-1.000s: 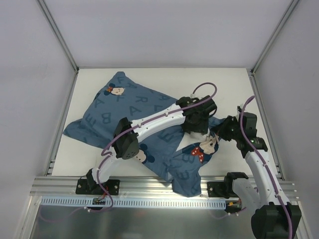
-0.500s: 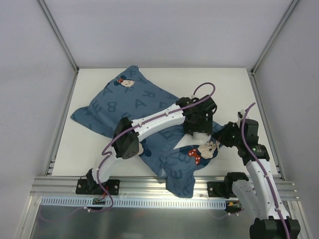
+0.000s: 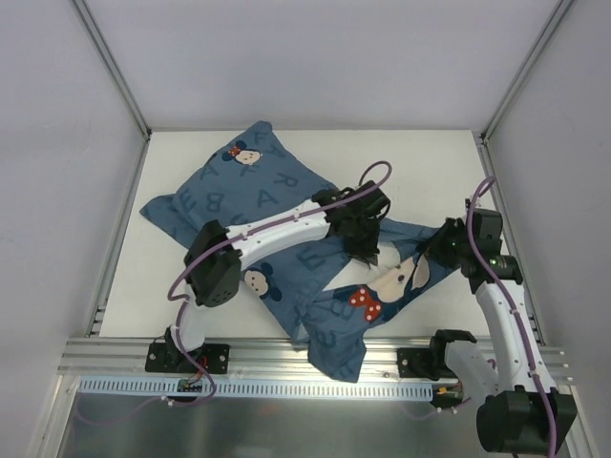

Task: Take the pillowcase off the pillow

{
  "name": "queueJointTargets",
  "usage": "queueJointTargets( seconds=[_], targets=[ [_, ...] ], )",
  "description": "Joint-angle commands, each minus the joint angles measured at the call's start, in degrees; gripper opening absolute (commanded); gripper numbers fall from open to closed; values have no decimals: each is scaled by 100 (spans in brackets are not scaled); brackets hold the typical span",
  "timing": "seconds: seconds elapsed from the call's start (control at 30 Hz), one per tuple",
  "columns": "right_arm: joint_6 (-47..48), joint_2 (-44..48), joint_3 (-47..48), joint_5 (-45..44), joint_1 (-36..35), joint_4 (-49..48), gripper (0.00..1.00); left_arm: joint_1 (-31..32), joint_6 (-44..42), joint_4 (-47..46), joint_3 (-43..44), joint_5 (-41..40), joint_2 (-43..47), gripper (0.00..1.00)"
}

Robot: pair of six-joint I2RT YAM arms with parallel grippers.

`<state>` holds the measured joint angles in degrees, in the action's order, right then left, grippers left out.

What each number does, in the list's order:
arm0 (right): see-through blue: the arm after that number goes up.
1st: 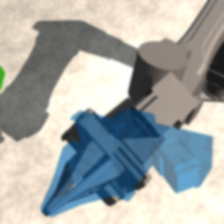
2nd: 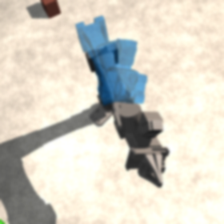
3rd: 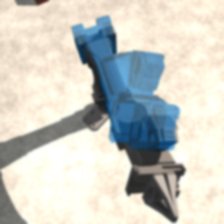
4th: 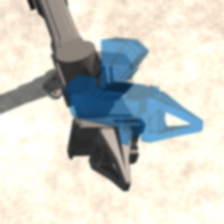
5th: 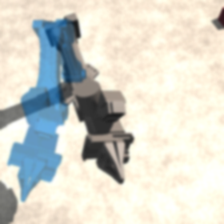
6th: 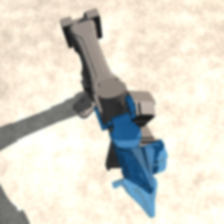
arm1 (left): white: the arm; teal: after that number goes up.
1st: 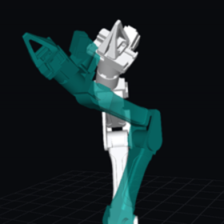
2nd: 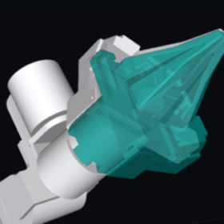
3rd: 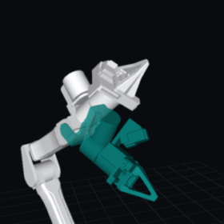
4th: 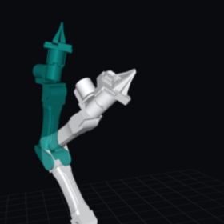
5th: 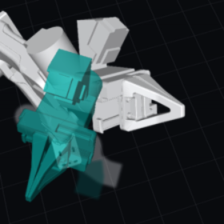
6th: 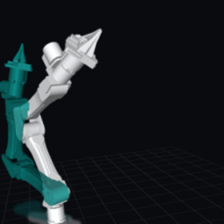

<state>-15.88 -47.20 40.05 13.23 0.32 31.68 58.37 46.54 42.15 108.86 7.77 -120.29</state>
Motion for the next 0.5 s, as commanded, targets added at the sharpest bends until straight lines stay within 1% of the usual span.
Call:
queueJointTargets(
  seconds=[0.0, 0.07, 0.1, 0.17, 0.2, 0.3, 0.33, 0.43, 0.47],
  targets=[
    [217, -359, 616, -444, 275, -13, 1, -194, -374, -635, -1186, 645, 1181, 0],
    [191, -535, 714, -488, 485, -135, 1, -247, -374, -866, -1559, 1005, 1646, 0],
    [164, -579, 749, -480, 556, -214, 1, -247, -383, -1006, -1856, 1085, 1780, 0],
    [129, -720, 776, -427, 645, -460, 1, -247, -357, -1182, -2113, 1296, 2148, 0],
    [120, -947, 819, -296, 654, -479, 1, -256, -287, -1339, -2288, 1306, 2254, 0],
    [-20, -1203, 601, 116, 645, -812, 1, -282, -190, -1464, -2343, 1236, 2501, 0],
    [-55, -1230, 330, 179, 645, -917, 1, -300, -155, -1525, -2334, 1227, 2528, 0],
    [-135, -1222, -66, 425, 645, -1242, 1, -361, -75, -1657, -2246, 1209, 2554, 0],
    [-152, -1195, -346, 626, 645, -1304, 1, -387, -58, -1710, -2150, 1218, 2528, 0]
  ],
)
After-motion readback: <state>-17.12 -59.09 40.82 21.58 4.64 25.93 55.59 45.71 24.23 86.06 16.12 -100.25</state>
